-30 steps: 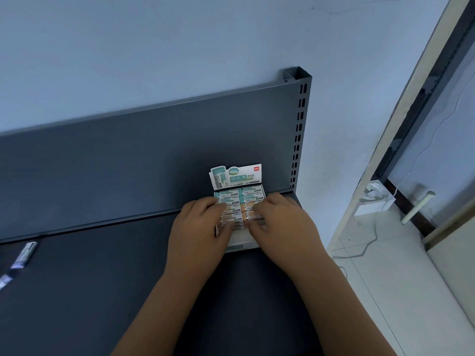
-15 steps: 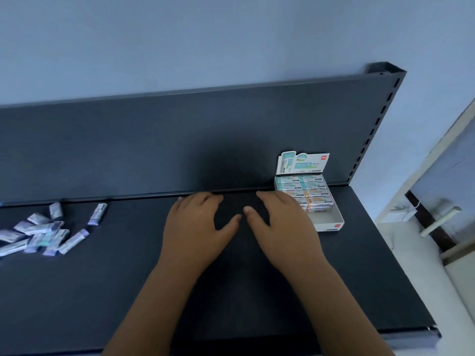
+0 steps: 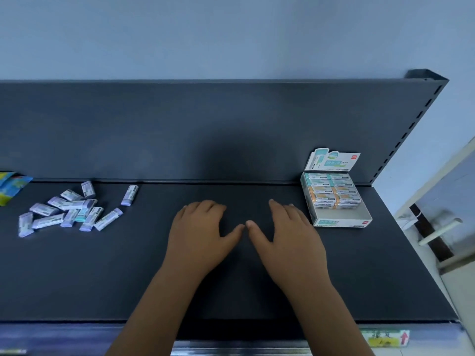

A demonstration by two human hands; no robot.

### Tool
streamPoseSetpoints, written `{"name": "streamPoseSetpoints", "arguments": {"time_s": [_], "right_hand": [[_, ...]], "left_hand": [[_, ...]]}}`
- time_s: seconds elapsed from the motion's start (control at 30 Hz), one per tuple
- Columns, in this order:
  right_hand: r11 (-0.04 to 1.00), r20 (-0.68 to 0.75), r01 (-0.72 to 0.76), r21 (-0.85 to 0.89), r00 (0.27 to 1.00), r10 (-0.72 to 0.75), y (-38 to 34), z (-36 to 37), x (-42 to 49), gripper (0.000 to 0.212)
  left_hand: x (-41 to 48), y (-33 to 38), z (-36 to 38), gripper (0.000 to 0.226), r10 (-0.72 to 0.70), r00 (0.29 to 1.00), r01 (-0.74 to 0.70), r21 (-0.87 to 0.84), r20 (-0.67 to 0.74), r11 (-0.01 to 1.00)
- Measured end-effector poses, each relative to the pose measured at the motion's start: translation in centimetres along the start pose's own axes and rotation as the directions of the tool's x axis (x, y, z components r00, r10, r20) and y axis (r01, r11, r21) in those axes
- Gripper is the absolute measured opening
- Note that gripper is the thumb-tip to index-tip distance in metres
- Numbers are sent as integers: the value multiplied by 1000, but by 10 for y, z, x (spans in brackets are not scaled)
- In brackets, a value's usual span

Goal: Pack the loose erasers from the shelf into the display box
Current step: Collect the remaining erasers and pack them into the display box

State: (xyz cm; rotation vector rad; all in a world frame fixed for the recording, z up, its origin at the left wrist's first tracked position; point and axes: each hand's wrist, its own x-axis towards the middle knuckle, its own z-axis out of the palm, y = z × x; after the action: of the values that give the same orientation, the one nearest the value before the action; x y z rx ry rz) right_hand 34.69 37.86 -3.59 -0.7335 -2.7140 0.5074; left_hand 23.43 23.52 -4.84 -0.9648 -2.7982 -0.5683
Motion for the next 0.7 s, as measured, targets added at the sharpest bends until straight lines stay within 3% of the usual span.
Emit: {"name": "streamPoseSetpoints", "arguments": {"time_s": [0.17, 0.33, 0.53, 0.7], "right_hand": [[999, 26, -15, 44, 1000, 14, 10, -2, 7, 74], [997, 51, 1, 77, 999, -5, 7, 7, 11, 75], [993, 16, 85, 85, 996, -86, -19, 22, 8, 74], [988, 85, 135, 70, 986, -141, -56, 42, 12, 71]], "left_hand": [[-5, 7, -4, 69, -65, 997, 66, 24, -33, 998], [-7, 3, -13, 74, -90, 996, 90, 152, -7, 984], [-11, -20, -18, 70, -102, 993, 109, 115, -66, 987], [-10, -56, -23, 70, -114, 991, 118, 57, -65, 991]]}}
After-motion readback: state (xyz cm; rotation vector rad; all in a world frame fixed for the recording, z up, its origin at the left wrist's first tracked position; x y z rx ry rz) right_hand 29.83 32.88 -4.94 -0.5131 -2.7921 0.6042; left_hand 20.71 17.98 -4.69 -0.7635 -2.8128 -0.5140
